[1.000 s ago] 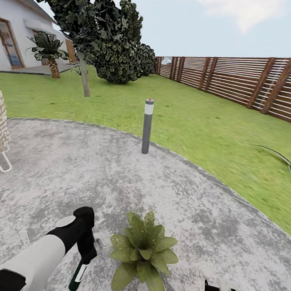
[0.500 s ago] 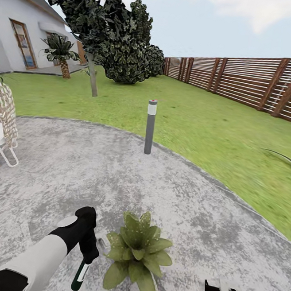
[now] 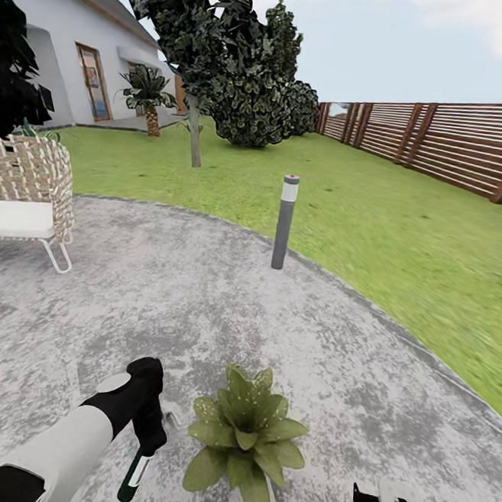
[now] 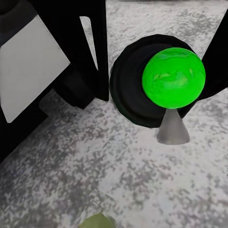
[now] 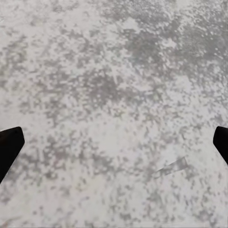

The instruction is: Pick up the pesticide atomizer in the garden and spray insectifuge to fully cover both potted plants in the garden.

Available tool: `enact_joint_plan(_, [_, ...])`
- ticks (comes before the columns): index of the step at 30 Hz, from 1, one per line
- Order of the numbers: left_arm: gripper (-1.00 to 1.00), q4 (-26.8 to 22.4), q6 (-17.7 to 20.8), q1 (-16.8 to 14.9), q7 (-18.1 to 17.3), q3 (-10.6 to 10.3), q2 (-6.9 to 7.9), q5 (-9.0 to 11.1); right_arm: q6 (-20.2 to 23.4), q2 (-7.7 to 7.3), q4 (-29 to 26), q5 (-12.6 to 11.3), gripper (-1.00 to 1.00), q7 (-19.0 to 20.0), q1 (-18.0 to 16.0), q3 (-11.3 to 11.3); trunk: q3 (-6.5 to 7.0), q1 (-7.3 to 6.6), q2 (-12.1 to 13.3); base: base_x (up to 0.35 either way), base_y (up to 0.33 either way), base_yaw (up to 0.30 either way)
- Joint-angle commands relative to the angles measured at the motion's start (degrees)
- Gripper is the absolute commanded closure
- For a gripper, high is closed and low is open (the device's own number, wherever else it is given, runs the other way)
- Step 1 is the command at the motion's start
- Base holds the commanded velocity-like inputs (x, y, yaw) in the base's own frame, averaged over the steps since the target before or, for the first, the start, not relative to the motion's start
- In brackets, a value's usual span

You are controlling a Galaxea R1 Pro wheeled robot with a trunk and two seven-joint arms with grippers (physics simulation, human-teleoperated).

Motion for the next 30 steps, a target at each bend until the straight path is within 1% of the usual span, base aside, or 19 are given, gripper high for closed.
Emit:
enact_joint_plan(1, [1.0,-0.03,0.52,0.0,-0.42,-0.04,0.18,-0.36,-0.21,-0.02,0.1,0.61,-1.0,-0.31,-0.03,-0.3,-0.05,-0.01,-0.02,0.0,-0.001,0.27])
enact_joint_plan(4, [1.0,0.04,0.47,0.05,-0.02,-0.09,0.29,-0.36,-0.22,-0.02,0.1,0.61,-1.0,-0.31,-0.05,-0.3,-0.05,-0.01,-0.02,0.0,0.0,0.166])
enact_joint_plan(6, [1.0,0.05,0.46,0.11,0.56,-0.05,0.03,-0.34,-0.22,-0.07,0.1,0.61,-1.0,-0.31,-0.03,-0.3,-0.05,-0.01,-0.02,0.0,0.0,0.035])
enact_joint_plan(8, [1.0,0.05,0.45,0.12,0.75,0.13,-0.6,-0.32,-0.23,-0.1,0.1,0.61,-1.0,-0.31,-0.05,-0.3,-0.05,-0.01,-0.02,0.0,0.0,0.009])
enact_joint_plan(11, [1.0,0.05,0.46,0.13,0.89,-0.6,-2.66,-0.33,-0.21,-0.11,0.1,0.61,-1.0,-0.31,-0.04,-0.3,-0.05,-0.01,-0.02,0.0,0.0,0.002])
enact_joint_plan(12, [1.0,0.07,0.49,0.13,0.98,-0.78,-3.03,-0.28,-0.22,-0.11,0.1,0.61,-1.0,-0.31,-0.04,-0.3,-0.05,-0.01,-0.02,0.0,0.0,0.0])
enact_joint_plan(13, [1.0,0.28,0.48,0.33,1.41,-0.78,-3.0,-0.15,-0.22,-0.11,0.1,0.61,-1.0,-0.31,-0.03,-0.3,-0.05,-0.01,-0.02,0.0,0.0,0.0])
enact_joint_plan(14, [1.0,0.89,0.47,0.84,2.34,-0.68,-2.97,0.11,-0.22,-0.11,0.1,0.61,-1.0,-0.31,-0.03,-0.3,-0.05,-0.01,-0.02,0.0,0.0,0.0])
enact_joint_plan(16, [1.0,2.41,0.46,1.66,5.58,-0.47,-2.96,0.5,-0.23,-0.11,0.1,0.61,-1.0,-0.31,-0.04,-0.3,-0.05,-0.01,-0.02,0.0,0.0,0.0])
enact_joint_plan(18, [1.0,3.01,0.52,1.92,8.79,0.56,-3.34,1.24,-0.23,-0.11,0.1,0.61,-1.0,-0.31,-0.04,-0.3,-0.05,-0.01,-0.02,0.0,0.0,0.0])
enact_joint_plan(19, [1.0,2.76,0.65,1.93,9.6,0.72,-3.54,1.36,-0.23,-0.11,0.1,0.61,-1.0,-0.31,-0.04,-0.3,-0.05,-0.01,-0.02,0.0,0.0,0.0])
enact_joint_plan(21, [1.0,2.29,2.81,1.47,10.48,0.69,-4.06,1.44,-0.23,-0.11,0.1,0.61,-1.0,-0.31,-0.04,-0.3,-0.05,-0.01,-0.02,0.0,0.0,0.0])
enact_joint_plan(22, [1.0,2.27,4.14,1.37,10.69,0.69,-4.08,1.36,-0.23,-0.11,0.1,0.61,-1.0,-0.31,-0.05,-0.3,-0.05,-0.01,-0.02,0.0,0.0,0.0])
enact_joint_plan(27, [1.0,3.08,4.49,1.94,12.61,0.94,-3.21,1.42,-0.19,-0.06,0.13,0.61,-1.0,-0.31,-0.05,-0.3,-0.05,-0.01,-0.02,0.0,0.0,0.0])
enact_joint_plan(30, [1.0,3.21,4.52,2.13,12.78,1.12,-3.05,1.48,-0.17,-0.04,0.18,0.61,-1.0,-0.31,-0.05,-0.29,-0.05,-0.01,-0.02,0.0,0.0,0.0])
